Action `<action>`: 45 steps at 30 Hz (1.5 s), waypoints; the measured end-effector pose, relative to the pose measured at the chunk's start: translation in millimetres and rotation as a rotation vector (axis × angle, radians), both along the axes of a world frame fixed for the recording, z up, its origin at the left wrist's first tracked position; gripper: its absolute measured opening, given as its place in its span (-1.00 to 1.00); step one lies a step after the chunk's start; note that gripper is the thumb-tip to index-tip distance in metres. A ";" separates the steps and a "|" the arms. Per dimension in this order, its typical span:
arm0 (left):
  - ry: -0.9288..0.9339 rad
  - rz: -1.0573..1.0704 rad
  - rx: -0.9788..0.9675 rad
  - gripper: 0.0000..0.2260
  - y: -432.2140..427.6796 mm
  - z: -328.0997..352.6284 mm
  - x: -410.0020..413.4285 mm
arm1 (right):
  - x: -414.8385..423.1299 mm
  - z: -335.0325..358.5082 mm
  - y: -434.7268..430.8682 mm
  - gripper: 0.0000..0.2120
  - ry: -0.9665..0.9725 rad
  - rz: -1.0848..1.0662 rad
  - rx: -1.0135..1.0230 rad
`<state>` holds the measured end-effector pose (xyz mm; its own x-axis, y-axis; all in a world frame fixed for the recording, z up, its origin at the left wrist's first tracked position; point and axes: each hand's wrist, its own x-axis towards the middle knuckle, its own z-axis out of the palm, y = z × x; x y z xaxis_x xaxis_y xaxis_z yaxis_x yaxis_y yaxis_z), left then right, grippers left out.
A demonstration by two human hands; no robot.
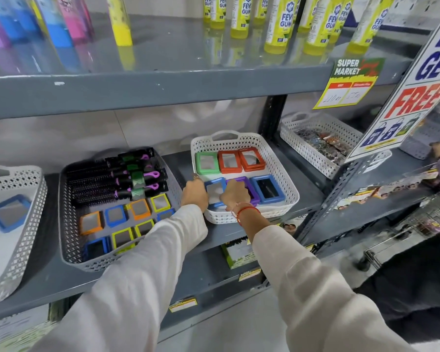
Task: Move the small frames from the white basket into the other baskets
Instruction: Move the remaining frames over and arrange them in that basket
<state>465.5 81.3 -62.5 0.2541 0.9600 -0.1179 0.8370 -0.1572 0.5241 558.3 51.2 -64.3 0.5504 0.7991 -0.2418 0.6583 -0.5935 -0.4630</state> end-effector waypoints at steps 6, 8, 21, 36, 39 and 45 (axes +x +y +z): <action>0.026 -0.004 0.023 -0.73 -0.4 -3.9 -0.4 | 0.3 1.1 -0.7 -0.67 -0.117 0.003 -0.009; 0.032 -0.009 0.033 -0.73 -0.1 -4.5 -0.8 | -0.3 1.9 -0.3 -0.66 -0.133 0.018 -0.025; 0.070 -0.026 0.079 -0.70 1.8 -7.4 -0.7 | -1.0 2.3 -1.9 -0.63 -0.231 0.071 -0.065; -0.210 0.148 0.219 -0.70 28.2 36.1 -68.2 | -24.4 60.5 23.8 -0.72 -0.183 0.023 0.251; -0.184 0.253 0.270 -0.69 38.7 46.4 -117.9 | -62.1 71.4 42.2 -0.69 -0.157 0.085 0.343; -0.158 0.487 0.312 -0.67 45.4 44.0 -256.7 | -185.2 79.2 76.7 -0.70 -0.017 0.285 0.350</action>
